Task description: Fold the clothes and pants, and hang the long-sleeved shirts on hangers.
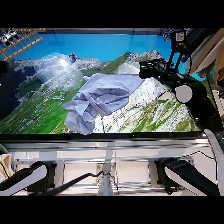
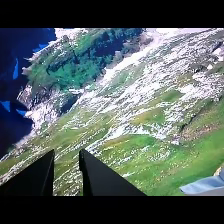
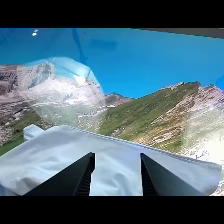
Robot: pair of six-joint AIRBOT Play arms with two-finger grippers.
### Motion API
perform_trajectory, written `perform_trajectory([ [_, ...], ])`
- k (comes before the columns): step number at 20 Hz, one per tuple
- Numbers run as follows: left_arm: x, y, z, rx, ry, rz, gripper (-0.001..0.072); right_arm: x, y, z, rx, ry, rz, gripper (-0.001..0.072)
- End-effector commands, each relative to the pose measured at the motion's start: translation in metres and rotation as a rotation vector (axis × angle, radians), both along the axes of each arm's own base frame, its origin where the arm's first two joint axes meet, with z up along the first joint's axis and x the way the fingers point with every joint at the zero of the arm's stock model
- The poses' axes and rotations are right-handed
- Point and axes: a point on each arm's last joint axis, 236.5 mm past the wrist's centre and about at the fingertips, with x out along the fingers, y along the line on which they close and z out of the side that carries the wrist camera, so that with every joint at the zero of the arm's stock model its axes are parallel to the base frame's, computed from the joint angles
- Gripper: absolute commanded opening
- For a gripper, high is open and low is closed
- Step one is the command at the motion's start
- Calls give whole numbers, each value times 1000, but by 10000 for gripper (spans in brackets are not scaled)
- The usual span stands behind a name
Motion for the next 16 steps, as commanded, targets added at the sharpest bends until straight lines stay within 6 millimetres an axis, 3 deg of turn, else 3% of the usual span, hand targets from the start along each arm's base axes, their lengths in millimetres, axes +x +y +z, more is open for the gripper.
perform_trajectory([
  [1, 0, 0, 1, 1, -2, 0, 157, 0, 0, 0, 0, 0, 1, 358],
  [7, 1, -5, 0, -21, -6, -6, 156, 0, 0, 0, 0, 0, 1, 358],
  [9, 6, -17, -3, -75, -16, -24, 162, 0, 0, 0, 1, -1, 1, 358],
  [10, 10, -32, -8, -142, -18, -43, 370, 6, -1, 8, 13, -43, -14, 328],
  [11, 11, -51, -16, -231, 0, -65, 720, 15, -2, 25, 59, -110, -40, 154],
  [12, 13, -78, -26, -340, 23, -107, 707, 19, -4, 37, 99, -152, -59, 57],
  [14, 10, -138, -48, -524, 78, -254, 685, 21, -1, 54, 347, -122, -122, 41],
  [16, -8, -193, -77, -678, 162, -351, 532, 18, 1, 57, 404, -101, -128, 30],
])
